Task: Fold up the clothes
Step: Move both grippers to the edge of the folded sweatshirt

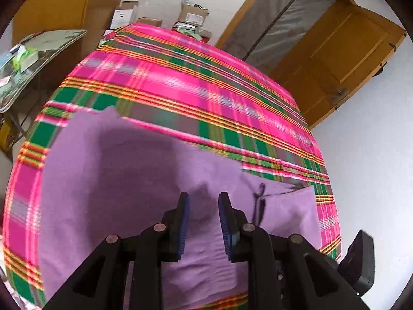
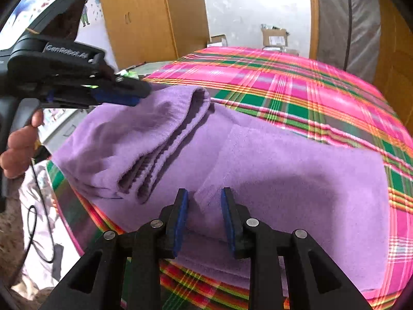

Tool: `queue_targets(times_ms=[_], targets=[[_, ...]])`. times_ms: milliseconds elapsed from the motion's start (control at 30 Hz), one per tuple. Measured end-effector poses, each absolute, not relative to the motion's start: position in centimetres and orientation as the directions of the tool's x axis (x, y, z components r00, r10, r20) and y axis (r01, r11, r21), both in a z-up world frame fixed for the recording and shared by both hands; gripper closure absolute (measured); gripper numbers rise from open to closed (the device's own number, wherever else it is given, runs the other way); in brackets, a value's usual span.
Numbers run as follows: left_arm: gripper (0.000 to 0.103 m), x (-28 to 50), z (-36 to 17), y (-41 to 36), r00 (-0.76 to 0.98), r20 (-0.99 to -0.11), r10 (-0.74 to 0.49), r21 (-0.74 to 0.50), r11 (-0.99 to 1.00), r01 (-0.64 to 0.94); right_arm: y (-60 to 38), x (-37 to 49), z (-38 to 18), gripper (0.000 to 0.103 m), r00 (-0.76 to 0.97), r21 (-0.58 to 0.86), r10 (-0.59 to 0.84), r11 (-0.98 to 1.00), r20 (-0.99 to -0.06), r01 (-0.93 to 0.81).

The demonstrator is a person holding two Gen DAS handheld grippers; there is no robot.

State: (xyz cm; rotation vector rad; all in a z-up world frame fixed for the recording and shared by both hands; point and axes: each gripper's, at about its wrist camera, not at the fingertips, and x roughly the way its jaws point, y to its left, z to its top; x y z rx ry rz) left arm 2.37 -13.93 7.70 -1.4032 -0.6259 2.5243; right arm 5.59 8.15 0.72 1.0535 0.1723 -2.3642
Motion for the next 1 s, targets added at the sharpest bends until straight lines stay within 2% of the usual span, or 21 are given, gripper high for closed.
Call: queue_targets(times_ms=[300,600,667,767,800,967,1000], targets=[[0.079,5.8,8.1,-20.5,-0.587,-0.76,0.277,-0.441,-0.884,0.154,4.5,7.1,4.7,0.074,-0.572,0.1,-0.531,-0.781,-0.626,0.616],[0.078,8.2,6.5,-26.1,-0.572,-0.787,0.231,-0.437,-0.864,0.252,-3.9,9.5,4.5,0.074,-0.44,0.073,-0.64,-0.613,-0.63,0.787],[0.078,8.6,5.9,-27.0,-0.566,-0.791,0.231,-0.443,-0.855,0.27,-6.1,10.6,4.1,0.074,-0.427,0.022,-0.642,-0.569,-0.637,0.822],[0.078,8.9,5.0,-28.2,-0.549,-0.801,0.238,-0.449,-0.845,0.29,-8.9,12.1,3.7,0.068,-0.418,-0.046,-0.647,-0.51,-0.638,0.859],[0.078,8.8,4.7,-28.4,-0.544,-0.804,0.239,-0.45,-0.843,0.294,-9.7,12.6,3.5,0.063,-0.417,-0.061,-0.652,-0.494,-0.633,0.867],[0.078,8.4,3.4,-29.3,-0.522,-0.815,0.251,-0.452,-0.839,0.302,-13.0,13.0,2.5,0.058,-0.386,-0.076,-0.649,-0.452,-0.656,0.889],[0.078,8.2,3.2,-29.4,-0.517,-0.817,0.255,-0.452,-0.84,0.301,-13.2,13.0,2.4,0.05,-0.392,-0.08,-0.643,-0.458,-0.658,0.885]])
